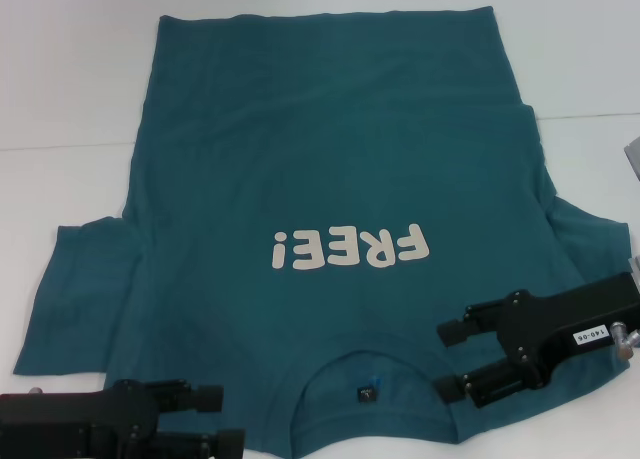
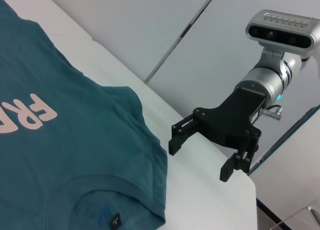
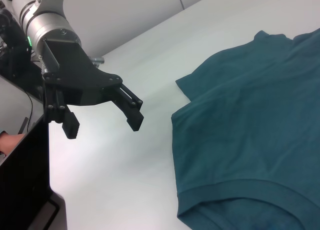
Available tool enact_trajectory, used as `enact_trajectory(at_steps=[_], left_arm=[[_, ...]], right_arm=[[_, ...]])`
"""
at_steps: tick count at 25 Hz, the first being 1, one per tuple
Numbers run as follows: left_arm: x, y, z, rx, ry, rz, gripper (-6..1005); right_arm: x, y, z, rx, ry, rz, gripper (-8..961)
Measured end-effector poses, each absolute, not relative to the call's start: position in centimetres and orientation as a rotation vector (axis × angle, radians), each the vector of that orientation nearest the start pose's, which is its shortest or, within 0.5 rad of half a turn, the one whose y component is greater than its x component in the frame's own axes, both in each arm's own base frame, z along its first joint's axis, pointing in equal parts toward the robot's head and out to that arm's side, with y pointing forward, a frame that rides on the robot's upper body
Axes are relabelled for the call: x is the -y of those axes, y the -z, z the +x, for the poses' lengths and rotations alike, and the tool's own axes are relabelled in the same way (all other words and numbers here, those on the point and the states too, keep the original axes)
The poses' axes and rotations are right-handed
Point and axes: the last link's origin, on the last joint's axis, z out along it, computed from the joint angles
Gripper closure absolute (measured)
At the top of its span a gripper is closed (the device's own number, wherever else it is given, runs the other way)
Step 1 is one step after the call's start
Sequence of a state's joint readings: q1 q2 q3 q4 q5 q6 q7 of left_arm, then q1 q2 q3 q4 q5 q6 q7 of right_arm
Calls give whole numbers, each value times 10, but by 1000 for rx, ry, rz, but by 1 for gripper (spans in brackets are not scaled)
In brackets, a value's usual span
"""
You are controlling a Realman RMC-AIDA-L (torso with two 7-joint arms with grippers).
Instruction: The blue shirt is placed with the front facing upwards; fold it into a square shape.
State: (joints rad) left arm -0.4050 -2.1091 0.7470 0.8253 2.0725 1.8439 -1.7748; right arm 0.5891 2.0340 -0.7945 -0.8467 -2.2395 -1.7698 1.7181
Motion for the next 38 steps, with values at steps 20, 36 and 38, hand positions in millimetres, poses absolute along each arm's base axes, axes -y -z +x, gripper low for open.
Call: enact_trajectory(at_steps=[20, 36, 38], left_arm=[[-271, -5, -264, 1178, 734, -2882, 96], [-306, -63, -294, 1820, 1054, -2148, 95], [-309, -64, -301, 1894, 1071, -2054, 95]], right_arm=[[-324, -21, 247, -814, -306, -3015, 58], [-373, -63, 235, -1441, -659, -2496, 57], [-379, -64, 238, -1510, -670, -2422, 57]])
